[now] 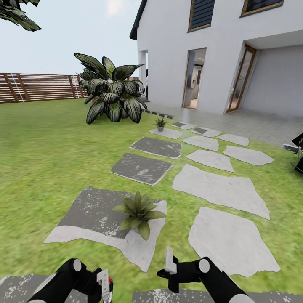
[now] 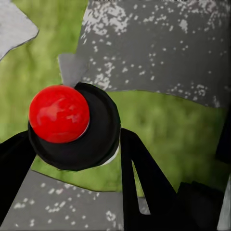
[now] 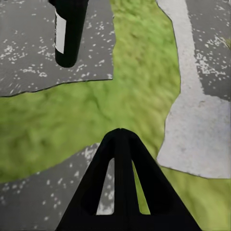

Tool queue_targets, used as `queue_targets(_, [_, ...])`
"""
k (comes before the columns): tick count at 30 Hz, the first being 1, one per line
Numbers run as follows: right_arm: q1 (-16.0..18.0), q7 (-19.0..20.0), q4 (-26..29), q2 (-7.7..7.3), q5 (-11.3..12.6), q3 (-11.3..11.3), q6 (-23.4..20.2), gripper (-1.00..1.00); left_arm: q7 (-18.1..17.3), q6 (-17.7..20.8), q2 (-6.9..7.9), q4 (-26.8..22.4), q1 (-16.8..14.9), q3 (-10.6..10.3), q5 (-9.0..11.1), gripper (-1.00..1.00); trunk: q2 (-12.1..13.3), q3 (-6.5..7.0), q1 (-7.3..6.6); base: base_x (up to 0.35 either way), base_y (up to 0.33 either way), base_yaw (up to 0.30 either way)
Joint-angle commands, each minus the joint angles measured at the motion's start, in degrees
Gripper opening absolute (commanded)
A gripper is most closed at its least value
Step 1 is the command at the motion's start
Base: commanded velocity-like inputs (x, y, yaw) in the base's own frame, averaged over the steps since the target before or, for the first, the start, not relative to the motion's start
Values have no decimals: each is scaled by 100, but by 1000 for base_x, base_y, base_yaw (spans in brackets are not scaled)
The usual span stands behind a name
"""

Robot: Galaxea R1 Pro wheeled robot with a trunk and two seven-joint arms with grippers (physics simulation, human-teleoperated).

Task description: Pick up the pesticide atomizer in the garden and spray insectifuge to fully cover both potted plants in the garden.

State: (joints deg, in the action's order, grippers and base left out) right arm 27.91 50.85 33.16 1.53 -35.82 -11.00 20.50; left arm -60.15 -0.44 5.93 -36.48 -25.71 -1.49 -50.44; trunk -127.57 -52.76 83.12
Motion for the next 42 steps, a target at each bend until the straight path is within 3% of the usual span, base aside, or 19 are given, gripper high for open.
queue_targets(1, [3, 3, 7, 31, -46, 4, 25, -100, -63, -6, -59, -9, -3, -36, -25, -100, -2, -5, -1, 0, 0, 0])
queue_targets(3, [4, 3, 7, 104, -46, 2, 24, -100, -101, -8, -174, -9, -4, -82, -32, -100, -2, -5, -1, 0, 0, 0])
queue_targets(6, [4, 3, 7, 162, -47, -5, 24, -100, -115, 3, -273, -7, -4, -359, -38, -100, -2, -5, -1, 0, 0, 0])
queue_targets(7, [4, 4, 7, 190, -46, -6, 24, -100, -112, 49, -315, -3, -4, -592, -32, -100, -2, -5, -1, 0, 0, 0])
queue_targets(10, [4, 4, 7, 211, -42, -7, 24, -100, -105, 149, -381, -7, -4, -692, -31, -100, -2, -5, -1, 0, 0, 0])
queue_targets(18, [4, 4, 7, 399, -42, -16, 24, -100, -57, 244, -588, -65, -8, -730, -36, -100, -2, -5, -1, 0, 0, 0])
queue_targets(27, [4, 4, 7, 427, -39, -16, 24, -100, -32, 410, -659, -323, -4, -730, -29, -100, -2, -5, -1, 0, 0, 0])
queue_targets(35, [4, 4, 7, 496, -39, -16, 27, -100, -23, 413, -862, -334, -4, -729, -35, -100, -2, -5, -1, 0, 0, 0])
queue_targets(42, [4, 4, 7, 497, -39, -16, 30, -100, -29, 406, -882, -337, -4, -728, -14, -100, -2, -5, -1, 0, 0, 0])
